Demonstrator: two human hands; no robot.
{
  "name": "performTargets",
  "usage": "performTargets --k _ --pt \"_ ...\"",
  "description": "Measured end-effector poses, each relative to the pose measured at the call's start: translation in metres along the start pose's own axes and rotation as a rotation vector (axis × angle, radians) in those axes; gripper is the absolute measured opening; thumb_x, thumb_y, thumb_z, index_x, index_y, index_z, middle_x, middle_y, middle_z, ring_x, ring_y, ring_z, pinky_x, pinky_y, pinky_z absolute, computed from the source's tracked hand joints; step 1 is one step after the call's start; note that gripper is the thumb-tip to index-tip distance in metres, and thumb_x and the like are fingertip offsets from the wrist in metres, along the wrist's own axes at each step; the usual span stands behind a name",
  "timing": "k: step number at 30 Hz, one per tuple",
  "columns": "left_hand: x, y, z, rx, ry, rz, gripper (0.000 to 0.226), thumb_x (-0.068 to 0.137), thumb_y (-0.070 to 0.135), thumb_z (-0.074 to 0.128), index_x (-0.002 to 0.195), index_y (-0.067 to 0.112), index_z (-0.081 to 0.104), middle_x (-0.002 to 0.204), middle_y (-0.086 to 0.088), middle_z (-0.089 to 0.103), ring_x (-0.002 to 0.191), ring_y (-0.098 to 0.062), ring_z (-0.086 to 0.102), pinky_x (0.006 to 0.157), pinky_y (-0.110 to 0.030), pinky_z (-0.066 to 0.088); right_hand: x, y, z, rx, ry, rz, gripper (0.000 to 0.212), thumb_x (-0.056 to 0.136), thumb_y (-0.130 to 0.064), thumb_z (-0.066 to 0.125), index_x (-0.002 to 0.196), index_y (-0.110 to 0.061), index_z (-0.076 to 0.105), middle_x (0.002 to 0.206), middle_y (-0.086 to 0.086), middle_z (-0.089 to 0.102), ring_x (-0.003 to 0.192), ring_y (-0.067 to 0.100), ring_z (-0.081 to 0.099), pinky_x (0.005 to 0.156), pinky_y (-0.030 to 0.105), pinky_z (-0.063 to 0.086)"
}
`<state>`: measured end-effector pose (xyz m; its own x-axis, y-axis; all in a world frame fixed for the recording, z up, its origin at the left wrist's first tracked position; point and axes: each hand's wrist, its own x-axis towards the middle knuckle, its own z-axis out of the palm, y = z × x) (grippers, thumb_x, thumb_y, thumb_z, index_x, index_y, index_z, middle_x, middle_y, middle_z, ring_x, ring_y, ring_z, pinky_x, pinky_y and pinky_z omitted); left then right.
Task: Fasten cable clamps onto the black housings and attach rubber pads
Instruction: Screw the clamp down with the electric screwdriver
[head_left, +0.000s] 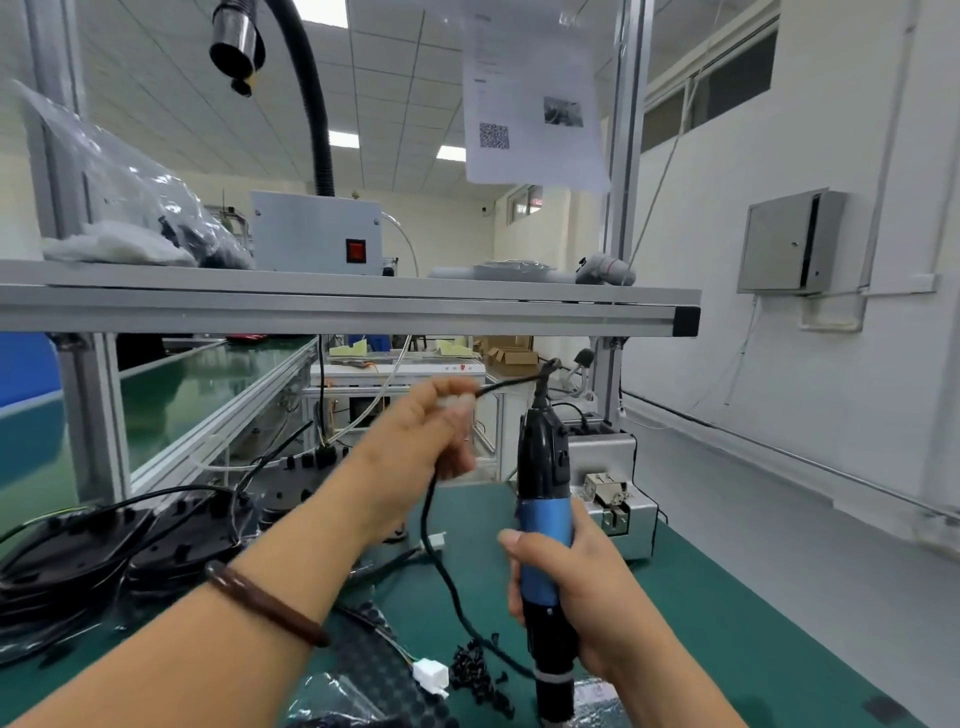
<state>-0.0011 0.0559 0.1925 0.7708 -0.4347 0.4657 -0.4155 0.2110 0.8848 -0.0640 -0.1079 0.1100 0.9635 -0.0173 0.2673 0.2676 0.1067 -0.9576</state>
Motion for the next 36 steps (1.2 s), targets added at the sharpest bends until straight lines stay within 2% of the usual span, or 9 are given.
performTargets --k 4,8,16,18,21,24,29,32,36 --pt "0.017 0.034 -0.021 -0.405 0.018 0.064 0.027 0.084 0.017 0.057 0.108 0.022 0.068 0.065 0.007 0.051 0.049 -0.004 0.040 0.062 -0.024 0.040 0.000 0.001 0.002 -0.249 0.069 -0.052 0.023 0.068 -0.034 0.073 0.082 -0.038 0.054 0.066 -0.003 0.054 0.050 0.020 0.055 0.054 0.024 0.048" --pt "0.032 0.057 -0.031 -0.297 0.159 0.154 0.029 0.093 0.010 0.049 0.093 0.022 0.075 0.073 0.009 0.063 0.055 0.001 0.050 0.061 -0.014 0.041 -0.004 -0.008 -0.002 -0.313 -0.033 -0.066 0.027 0.068 -0.031 0.071 0.088 -0.040 0.057 0.063 -0.004 0.054 0.051 0.019 0.055 0.054 0.025 0.048" --pt "0.047 0.043 0.018 -0.167 0.213 0.070 0.021 0.091 0.015 0.055 0.088 0.028 0.071 0.076 0.012 0.068 0.077 -0.003 0.062 0.112 -0.046 0.019 -0.014 -0.006 -0.006 0.399 -0.856 0.087 0.048 0.078 -0.008 0.057 0.123 0.002 0.044 0.084 0.012 0.059 0.063 0.016 0.057 0.060 0.024 0.045" --pt "0.049 0.028 0.045 -0.153 0.049 -0.016 0.016 0.088 0.021 0.058 0.083 0.027 0.072 0.069 0.011 0.069 0.066 -0.004 0.063 0.109 -0.048 0.030 -0.014 0.001 0.005 0.481 -0.916 0.018 0.053 0.075 -0.010 0.054 0.125 0.003 0.041 0.087 0.012 0.060 0.063 0.014 0.055 0.060 0.022 0.044" --pt "0.032 -0.004 0.077 -0.110 -0.361 -0.195 0.019 0.092 0.025 0.055 0.101 0.023 0.072 0.091 0.006 0.073 0.079 -0.006 0.066 0.068 -0.017 0.054 -0.011 -0.001 0.010 0.568 -0.921 -0.076 0.060 0.078 -0.014 0.051 0.134 0.000 0.035 0.087 0.007 0.063 0.067 0.013 0.057 0.062 0.020 0.047" --pt "0.018 -0.027 0.077 -0.127 -0.337 -0.402 0.059 0.103 0.032 0.011 0.124 0.003 0.058 0.130 -0.012 0.056 0.100 -0.022 0.062 0.057 -0.011 0.051 -0.007 -0.009 0.007 0.672 -0.913 -0.106 0.067 0.088 -0.023 0.048 0.148 -0.010 0.024 0.077 0.003 0.053 0.057 0.016 0.047 0.055 0.022 0.042" --pt "0.018 -0.033 0.024 0.245 -0.393 -0.332 0.036 0.100 0.004 0.041 0.118 0.024 0.065 0.124 0.002 0.064 0.112 -0.003 0.057 0.101 -0.019 0.040 -0.005 -0.018 -0.003 0.557 -0.452 -0.092 0.034 0.077 -0.031 0.074 0.082 -0.006 0.052 0.062 0.008 0.055 0.048 0.017 0.054 0.050 0.027 0.047" --pt "0.002 -0.030 -0.028 0.660 -0.350 -0.226 0.041 0.099 0.018 0.048 0.112 0.056 0.060 0.127 0.027 0.056 0.115 0.004 0.048 0.108 -0.025 0.032 0.006 -0.012 -0.020 0.510 0.010 0.005 0.055 0.064 -0.022 0.084 0.102 -0.015 0.043 0.066 0.012 0.052 0.045 0.023 0.051 0.043 0.029 0.045" --pt "-0.044 -0.030 -0.079 0.827 -0.294 -0.260 0.041 0.096 0.027 0.052 0.102 0.067 0.058 0.114 0.044 0.055 0.113 0.019 0.047 0.103 -0.016 0.032 0.013 0.000 -0.038 0.249 0.229 0.059 0.075 0.079 -0.023 0.075 0.133 -0.053 0.031 0.065 0.012 0.056 0.049 0.026 0.053 0.045 0.031 0.046"
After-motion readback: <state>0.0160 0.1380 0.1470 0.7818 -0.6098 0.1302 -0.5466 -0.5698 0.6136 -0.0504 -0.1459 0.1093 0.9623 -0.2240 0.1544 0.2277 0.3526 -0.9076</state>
